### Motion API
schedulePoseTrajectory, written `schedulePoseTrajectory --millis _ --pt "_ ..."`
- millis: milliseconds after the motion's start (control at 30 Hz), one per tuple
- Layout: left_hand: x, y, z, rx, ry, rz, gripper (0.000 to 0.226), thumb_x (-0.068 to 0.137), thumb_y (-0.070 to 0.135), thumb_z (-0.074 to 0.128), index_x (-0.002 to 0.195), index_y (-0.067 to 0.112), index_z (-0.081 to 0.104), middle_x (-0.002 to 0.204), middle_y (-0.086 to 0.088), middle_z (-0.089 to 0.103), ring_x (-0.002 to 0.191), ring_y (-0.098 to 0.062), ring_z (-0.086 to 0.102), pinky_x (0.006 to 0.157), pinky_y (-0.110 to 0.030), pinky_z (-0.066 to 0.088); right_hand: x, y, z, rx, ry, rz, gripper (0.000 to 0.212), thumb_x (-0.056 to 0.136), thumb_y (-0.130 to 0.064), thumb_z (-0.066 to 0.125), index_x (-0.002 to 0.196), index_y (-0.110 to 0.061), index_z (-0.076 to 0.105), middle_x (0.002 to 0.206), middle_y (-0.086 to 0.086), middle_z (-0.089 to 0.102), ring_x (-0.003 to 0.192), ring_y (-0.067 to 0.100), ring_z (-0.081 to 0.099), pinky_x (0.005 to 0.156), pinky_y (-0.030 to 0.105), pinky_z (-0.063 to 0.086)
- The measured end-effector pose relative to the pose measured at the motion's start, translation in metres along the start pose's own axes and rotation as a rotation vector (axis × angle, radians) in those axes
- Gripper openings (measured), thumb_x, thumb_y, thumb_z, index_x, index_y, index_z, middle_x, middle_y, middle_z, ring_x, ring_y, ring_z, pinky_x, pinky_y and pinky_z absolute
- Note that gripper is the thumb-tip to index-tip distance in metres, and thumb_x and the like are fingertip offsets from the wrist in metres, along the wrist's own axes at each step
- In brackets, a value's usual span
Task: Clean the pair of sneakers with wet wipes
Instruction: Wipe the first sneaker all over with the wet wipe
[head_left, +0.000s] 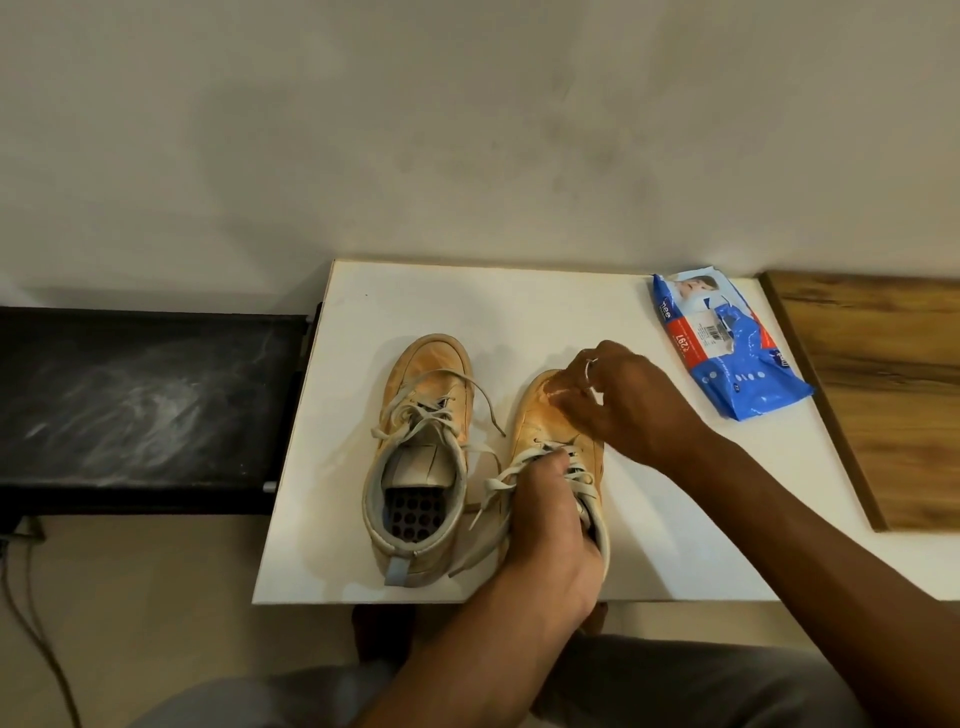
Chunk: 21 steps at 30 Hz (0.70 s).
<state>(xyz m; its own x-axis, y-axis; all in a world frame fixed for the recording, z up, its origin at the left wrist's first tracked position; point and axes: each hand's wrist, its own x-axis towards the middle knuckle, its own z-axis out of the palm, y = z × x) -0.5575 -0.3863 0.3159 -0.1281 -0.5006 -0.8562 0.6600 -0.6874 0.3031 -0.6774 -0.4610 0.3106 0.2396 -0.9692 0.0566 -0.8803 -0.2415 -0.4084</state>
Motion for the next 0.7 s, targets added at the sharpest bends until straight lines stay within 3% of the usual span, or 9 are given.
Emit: schedulePoseTrajectory --millis 67,233,367,500,700 --pt "0.000 0.000 0.000 0.001 -0.005 0.002 0.027 0.092 0.027 0.059 0.116 0.016 0.061 0.105 -0.014 0.069 0.095 -0.029 0.067 0.095 -0.045 0.052 -0.002 -0.003 0.005 0.012 -0.057 -0.042 0.032 0.093 -0.040 0.059 0.107 -0.013 0.071 0.101 0.002 0.063 0.085 0.013 0.057 0.071 0.027 0.051" --pt "-0.001 0.000 0.000 0.022 0.005 -0.008 0.026 0.091 0.029 0.060 0.115 0.017 0.059 0.106 -0.014 0.067 0.096 -0.031 0.066 0.095 -0.047 0.051 0.005 0.004 -0.002 -0.012 0.065 -0.024 0.026 0.095 -0.031 0.059 0.111 -0.016 0.071 0.104 0.003 0.066 0.091 0.014 0.057 0.071 0.025 0.047" --pt "-0.004 0.003 0.001 -0.006 0.010 -0.019 0.014 0.094 0.025 0.058 0.101 0.014 0.062 0.095 -0.014 0.069 0.086 -0.028 0.067 0.091 -0.039 0.054 -0.002 -0.009 0.006 -0.046 -0.030 -0.204 0.025 0.096 -0.027 0.056 0.108 -0.012 0.072 0.107 0.005 0.067 0.096 0.018 0.059 0.075 0.030 0.052" --pt "-0.004 0.003 0.000 0.028 0.019 -0.011 0.013 0.093 0.026 0.059 0.100 0.015 0.061 0.097 -0.014 0.069 0.088 -0.029 0.067 0.090 -0.041 0.054 0.009 0.004 0.000 -0.112 0.020 -0.102 0.027 0.095 -0.026 0.058 0.113 -0.010 0.071 0.116 0.005 0.064 0.102 0.019 0.056 0.080 0.030 0.051" --pt "-0.006 0.004 0.001 0.005 0.008 -0.009 0.010 0.093 0.024 0.059 0.098 0.016 0.061 0.095 -0.013 0.068 0.087 -0.028 0.067 0.088 -0.038 0.055 0.002 -0.008 0.004 -0.122 -0.044 -0.289 0.017 0.090 -0.018 0.066 0.102 -0.010 0.074 0.107 0.006 0.068 0.092 0.020 0.059 0.066 0.032 0.053"
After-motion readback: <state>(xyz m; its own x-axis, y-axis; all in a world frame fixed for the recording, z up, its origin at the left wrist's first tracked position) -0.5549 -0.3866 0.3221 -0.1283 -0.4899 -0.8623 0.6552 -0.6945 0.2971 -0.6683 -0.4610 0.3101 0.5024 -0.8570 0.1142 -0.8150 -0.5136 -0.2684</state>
